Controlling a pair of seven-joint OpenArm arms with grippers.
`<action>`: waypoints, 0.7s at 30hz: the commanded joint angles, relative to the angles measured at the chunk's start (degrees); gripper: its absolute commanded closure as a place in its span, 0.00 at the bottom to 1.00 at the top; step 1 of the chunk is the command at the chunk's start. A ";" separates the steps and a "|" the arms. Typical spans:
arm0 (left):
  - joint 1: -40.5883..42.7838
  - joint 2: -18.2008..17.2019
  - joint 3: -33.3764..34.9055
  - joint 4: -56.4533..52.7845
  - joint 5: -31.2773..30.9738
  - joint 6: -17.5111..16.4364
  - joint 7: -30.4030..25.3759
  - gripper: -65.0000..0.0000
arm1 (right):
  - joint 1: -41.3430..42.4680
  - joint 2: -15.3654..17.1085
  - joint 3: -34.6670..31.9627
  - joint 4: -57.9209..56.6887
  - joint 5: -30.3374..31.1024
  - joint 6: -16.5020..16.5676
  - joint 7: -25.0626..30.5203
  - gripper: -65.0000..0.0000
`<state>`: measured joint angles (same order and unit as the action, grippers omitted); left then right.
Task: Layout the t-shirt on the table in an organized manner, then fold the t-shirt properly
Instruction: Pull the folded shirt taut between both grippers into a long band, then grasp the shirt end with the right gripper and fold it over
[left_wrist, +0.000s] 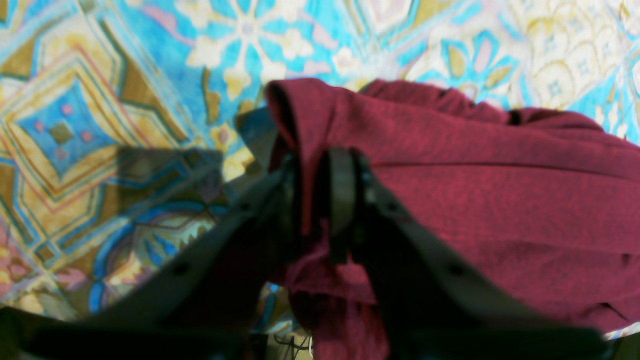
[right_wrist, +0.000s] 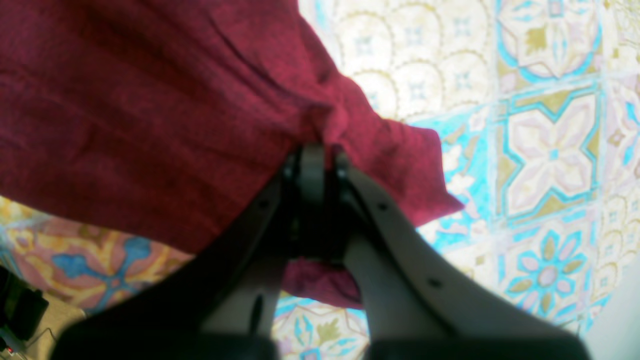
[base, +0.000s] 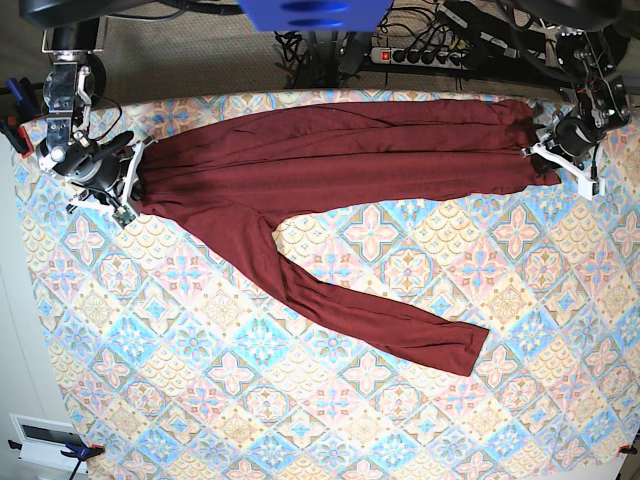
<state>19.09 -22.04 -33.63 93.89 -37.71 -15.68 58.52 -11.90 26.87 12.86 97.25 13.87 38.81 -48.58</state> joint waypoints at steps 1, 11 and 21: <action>-0.23 -1.12 -0.44 0.84 -0.40 -0.01 -0.90 0.78 | 0.43 1.04 0.81 0.99 0.24 -0.26 0.71 1.00; -0.76 1.78 -13.36 0.93 -8.04 -0.01 3.24 0.63 | 0.52 0.95 4.32 3.63 0.24 -0.26 0.80 0.74; -3.22 1.78 -16.44 1.19 -12.79 -0.01 3.24 0.63 | 0.69 -2.39 8.02 10.48 0.15 -0.26 0.62 0.71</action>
<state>15.66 -19.09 -49.65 94.02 -49.82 -15.53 62.43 -11.55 23.79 20.38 106.78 13.67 38.81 -48.71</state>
